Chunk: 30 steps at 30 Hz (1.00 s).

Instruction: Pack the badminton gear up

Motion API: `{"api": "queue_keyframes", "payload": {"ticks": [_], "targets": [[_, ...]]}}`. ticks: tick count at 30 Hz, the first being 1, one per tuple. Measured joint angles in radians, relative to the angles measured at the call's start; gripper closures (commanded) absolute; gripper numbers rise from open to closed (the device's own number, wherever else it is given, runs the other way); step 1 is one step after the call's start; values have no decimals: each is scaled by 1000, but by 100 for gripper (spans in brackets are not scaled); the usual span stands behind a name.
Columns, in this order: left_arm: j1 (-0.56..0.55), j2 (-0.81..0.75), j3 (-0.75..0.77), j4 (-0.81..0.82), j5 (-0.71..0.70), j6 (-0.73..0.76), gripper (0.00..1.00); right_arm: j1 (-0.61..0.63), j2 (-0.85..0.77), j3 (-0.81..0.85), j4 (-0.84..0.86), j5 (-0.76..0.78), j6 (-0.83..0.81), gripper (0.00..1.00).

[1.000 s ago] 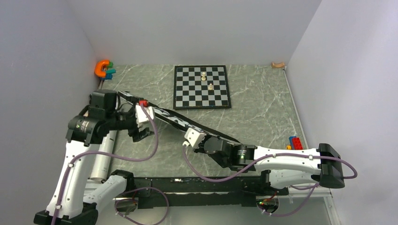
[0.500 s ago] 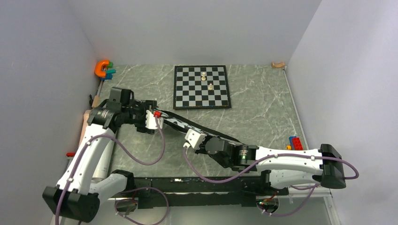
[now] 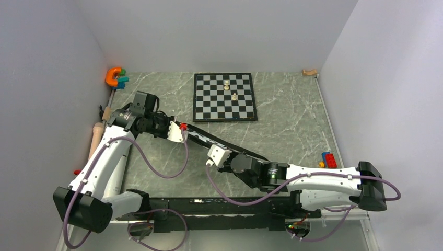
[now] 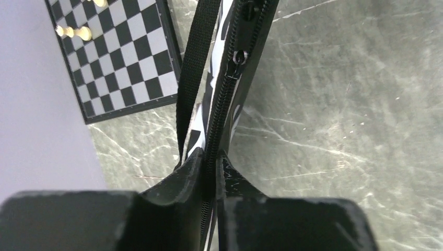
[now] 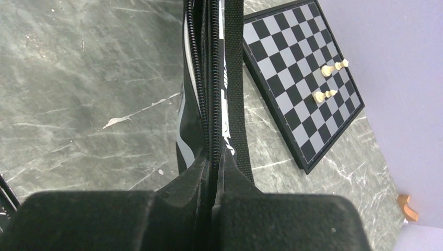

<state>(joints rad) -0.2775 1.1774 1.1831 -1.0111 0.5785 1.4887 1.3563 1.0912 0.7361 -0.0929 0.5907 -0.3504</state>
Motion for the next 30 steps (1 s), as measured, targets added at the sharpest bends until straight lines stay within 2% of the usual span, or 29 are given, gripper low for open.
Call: {"api": "queue_keyframes", "payload": {"ticks": [7,9,13,16,17,25,30], "targets": [[-21,-26,-8,11,-32,-61,100,-1,-7,-12,21,3,12,99],[-26,-44,-15,19,-45,-93,100,-6,-7,-12,25,1,23,82],[-34,-67,-17,27,-72,-169,100,-35,-28,-8,23,-32,79,70],[-35,-68,-15,23,-89,-234,100,-81,-57,18,7,-66,134,50],[-36,-67,-11,19,-93,-269,100,-96,-69,34,1,-74,151,48],[-40,-55,18,18,-135,-502,100,-177,-172,235,-27,-104,254,36],[-43,-55,18,19,-139,-594,100,-201,-196,301,-46,-144,385,34]]}}
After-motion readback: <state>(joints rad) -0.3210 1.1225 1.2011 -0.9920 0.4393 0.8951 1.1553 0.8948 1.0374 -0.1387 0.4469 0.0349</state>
